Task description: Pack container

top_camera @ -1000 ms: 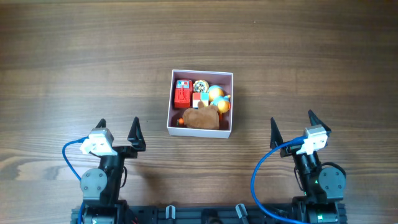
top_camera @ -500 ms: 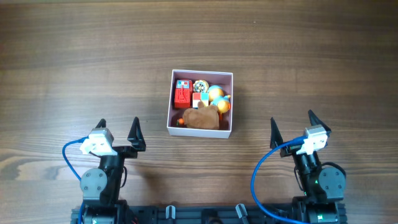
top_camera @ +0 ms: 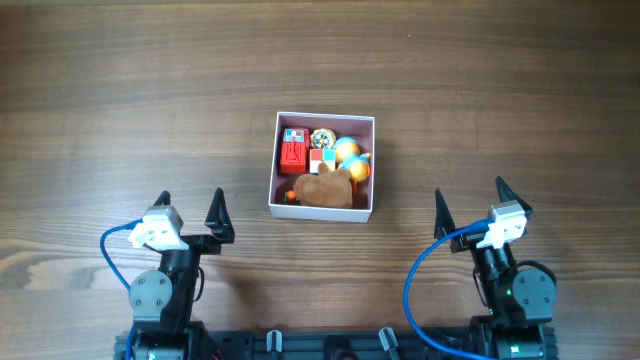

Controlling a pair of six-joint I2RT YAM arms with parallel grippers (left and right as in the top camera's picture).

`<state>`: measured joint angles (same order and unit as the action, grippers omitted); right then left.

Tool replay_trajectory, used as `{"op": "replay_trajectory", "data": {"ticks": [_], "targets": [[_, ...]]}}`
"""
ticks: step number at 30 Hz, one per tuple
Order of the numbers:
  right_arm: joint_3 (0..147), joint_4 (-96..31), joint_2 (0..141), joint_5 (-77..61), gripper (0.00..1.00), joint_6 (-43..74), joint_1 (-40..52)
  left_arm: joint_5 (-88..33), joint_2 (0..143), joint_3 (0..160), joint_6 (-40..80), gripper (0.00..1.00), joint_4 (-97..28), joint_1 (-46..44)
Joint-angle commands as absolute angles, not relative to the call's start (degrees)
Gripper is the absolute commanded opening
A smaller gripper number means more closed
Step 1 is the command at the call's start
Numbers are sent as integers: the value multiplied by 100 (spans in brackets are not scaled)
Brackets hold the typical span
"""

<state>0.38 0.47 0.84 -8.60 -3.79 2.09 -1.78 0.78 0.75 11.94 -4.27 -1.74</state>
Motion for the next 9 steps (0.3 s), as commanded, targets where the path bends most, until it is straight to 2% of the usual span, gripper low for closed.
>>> {"op": "replay_trajectory", "data": {"ticks": [1,9], "targets": [[30,75,21,-954,100,-412,239,-141,16,32,1269,100,-432,-121],[30,75,21,-954,100,-414,239,-141,16,32,1269,100,-432,-121]]}}
